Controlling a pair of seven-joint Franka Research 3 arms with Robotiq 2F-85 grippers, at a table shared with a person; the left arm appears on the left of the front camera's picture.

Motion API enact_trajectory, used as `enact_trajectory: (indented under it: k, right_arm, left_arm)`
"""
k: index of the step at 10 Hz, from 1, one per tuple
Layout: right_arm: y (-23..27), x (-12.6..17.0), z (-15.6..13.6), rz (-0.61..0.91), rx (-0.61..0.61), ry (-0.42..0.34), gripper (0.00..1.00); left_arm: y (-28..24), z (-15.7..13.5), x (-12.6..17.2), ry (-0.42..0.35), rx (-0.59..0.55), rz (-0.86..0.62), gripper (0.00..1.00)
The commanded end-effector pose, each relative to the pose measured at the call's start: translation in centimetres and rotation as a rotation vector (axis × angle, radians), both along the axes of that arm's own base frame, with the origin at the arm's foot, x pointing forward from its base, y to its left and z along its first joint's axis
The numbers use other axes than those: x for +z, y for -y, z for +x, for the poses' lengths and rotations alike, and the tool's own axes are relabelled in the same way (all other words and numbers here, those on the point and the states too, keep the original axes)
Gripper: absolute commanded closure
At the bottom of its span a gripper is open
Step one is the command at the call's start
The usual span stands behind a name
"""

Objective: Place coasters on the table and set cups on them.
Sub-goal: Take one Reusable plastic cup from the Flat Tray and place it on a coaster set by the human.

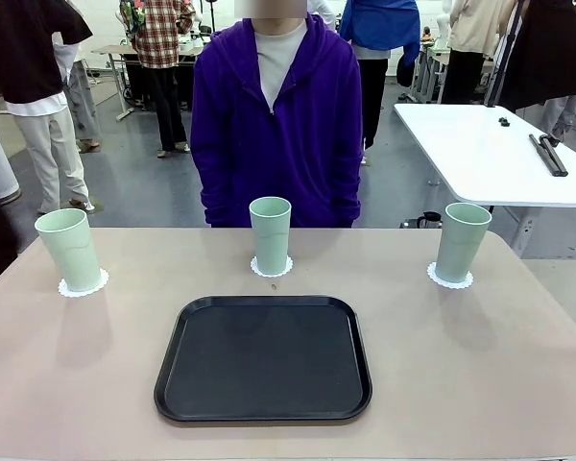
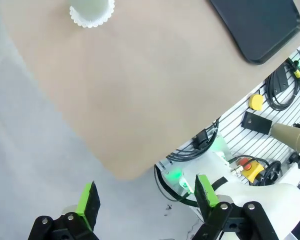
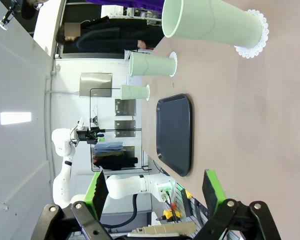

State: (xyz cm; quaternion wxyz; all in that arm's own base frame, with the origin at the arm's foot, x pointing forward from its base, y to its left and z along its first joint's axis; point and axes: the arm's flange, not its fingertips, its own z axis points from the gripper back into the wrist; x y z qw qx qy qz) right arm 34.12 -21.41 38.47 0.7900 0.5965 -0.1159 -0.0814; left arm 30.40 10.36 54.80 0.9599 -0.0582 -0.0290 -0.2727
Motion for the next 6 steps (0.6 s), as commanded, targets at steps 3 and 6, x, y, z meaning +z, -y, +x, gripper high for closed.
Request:
enact_trajectory:
  k: [3,6]
  right_arm:
    - [-0.1,0.0,-0.1,0.006,0.002,0.010,0.00]
    - [-0.1,0.0,-0.1,0.006,0.002,0.010,0.00]
  left_arm:
    - [-2.5,1.0,-0.8,-0.043,-0.049,-0.376,0.00]
    - [-8.5,2.3,-2.1,-0.036,0.029,-0.894,0.00]
